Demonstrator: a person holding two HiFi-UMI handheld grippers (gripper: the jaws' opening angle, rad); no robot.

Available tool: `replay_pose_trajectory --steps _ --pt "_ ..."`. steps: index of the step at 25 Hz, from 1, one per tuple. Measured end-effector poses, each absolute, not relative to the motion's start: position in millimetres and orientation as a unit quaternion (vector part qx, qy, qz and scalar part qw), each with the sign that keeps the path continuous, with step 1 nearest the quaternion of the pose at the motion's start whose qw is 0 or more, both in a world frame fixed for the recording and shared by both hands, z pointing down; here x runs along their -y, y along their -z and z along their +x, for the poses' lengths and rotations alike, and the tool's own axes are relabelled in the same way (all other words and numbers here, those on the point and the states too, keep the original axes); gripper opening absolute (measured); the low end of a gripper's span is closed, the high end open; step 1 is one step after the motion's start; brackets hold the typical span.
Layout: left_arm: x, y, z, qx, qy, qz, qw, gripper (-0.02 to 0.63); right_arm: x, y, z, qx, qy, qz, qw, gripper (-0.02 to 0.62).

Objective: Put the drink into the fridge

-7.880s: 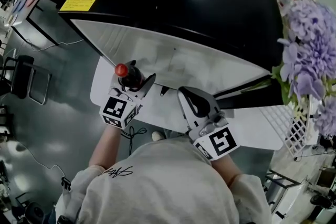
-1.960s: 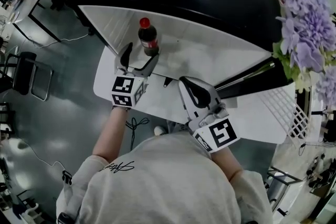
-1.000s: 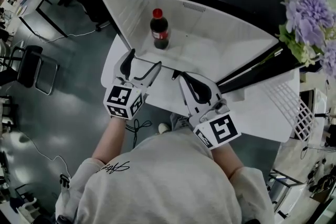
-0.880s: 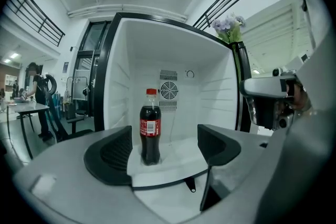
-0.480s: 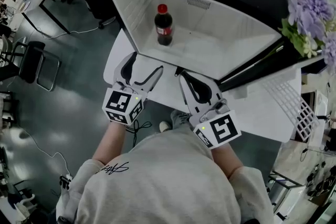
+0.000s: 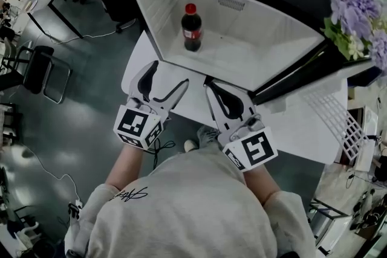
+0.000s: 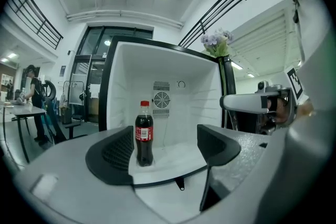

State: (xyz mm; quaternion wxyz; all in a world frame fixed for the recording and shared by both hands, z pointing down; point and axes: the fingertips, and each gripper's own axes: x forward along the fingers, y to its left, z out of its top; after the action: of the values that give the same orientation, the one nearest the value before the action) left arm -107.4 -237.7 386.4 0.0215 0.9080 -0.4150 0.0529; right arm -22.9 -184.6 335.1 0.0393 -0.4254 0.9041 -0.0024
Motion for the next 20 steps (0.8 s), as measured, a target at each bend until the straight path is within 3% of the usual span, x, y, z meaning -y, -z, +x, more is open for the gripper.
replay_pose_trajectory --steps 5,10,20 --pt "227.3 -383.7 -108.1 0.408 -0.049 0.911 0.022 0.374 181.2 -333.0 -24.3 -0.905 0.0 -0.424 0.041 0.012" --pt "220.7 -380.6 -114.7 0.417 -0.044 0.908 0.018 0.312 178.4 -331.5 -26.8 -0.907 -0.002 -0.42 0.045 0.012" --pt "214.3 -362.4 -134.8 0.445 -0.019 0.895 0.004 0.12 175.1 -326.5 -34.1 -0.912 -0.007 -0.408 0.047 0.012"
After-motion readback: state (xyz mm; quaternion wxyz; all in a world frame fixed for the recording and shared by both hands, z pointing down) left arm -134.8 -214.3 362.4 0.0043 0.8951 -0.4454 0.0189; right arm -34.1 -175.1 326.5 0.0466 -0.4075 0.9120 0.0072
